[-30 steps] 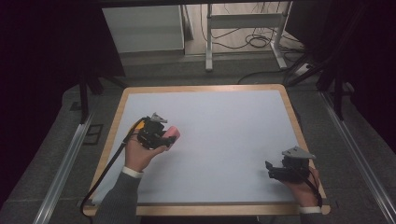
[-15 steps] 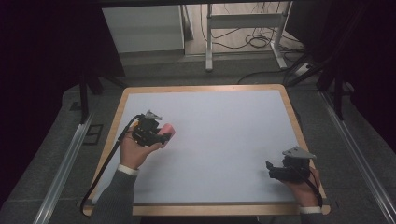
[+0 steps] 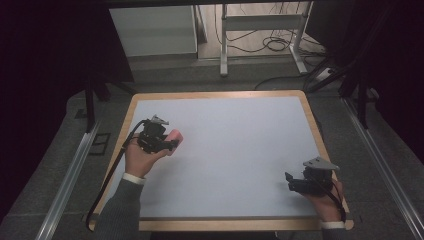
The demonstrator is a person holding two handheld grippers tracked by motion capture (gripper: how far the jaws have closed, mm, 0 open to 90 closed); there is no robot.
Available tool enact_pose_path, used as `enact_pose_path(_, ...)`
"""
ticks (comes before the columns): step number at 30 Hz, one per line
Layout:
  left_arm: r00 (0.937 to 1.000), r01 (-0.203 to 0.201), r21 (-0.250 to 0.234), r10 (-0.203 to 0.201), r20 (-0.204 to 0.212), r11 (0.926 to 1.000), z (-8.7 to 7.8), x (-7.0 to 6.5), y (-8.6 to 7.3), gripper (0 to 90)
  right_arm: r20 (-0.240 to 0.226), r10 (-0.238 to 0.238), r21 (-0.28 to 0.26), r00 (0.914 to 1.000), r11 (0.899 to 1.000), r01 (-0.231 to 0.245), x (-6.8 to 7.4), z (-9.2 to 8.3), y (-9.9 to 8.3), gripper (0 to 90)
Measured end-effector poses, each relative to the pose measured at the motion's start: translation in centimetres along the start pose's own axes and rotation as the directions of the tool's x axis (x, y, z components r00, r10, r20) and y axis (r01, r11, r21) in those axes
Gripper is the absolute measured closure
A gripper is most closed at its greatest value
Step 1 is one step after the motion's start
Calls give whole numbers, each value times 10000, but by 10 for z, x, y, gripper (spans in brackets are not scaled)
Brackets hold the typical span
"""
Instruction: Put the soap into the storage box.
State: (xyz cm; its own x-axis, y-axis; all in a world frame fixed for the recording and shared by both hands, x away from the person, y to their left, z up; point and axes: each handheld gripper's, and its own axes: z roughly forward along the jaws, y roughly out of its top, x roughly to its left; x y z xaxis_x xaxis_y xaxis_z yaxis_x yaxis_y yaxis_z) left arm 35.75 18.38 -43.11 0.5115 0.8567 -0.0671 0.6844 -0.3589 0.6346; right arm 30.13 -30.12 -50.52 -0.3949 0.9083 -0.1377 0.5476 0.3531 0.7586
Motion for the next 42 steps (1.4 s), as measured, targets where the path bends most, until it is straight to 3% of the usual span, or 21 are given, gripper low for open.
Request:
enact_pose_path(23,9981,576,-21,-576,-220,9983,-5,25,5,603,7,-9,23,10000,10000,9,1,1,0,69)
enact_pose_path(42,9923,1059,85,-1052,-649,9943,-6,48,0,602,16,24,85,10000,10000,-24,0,1,0,69)
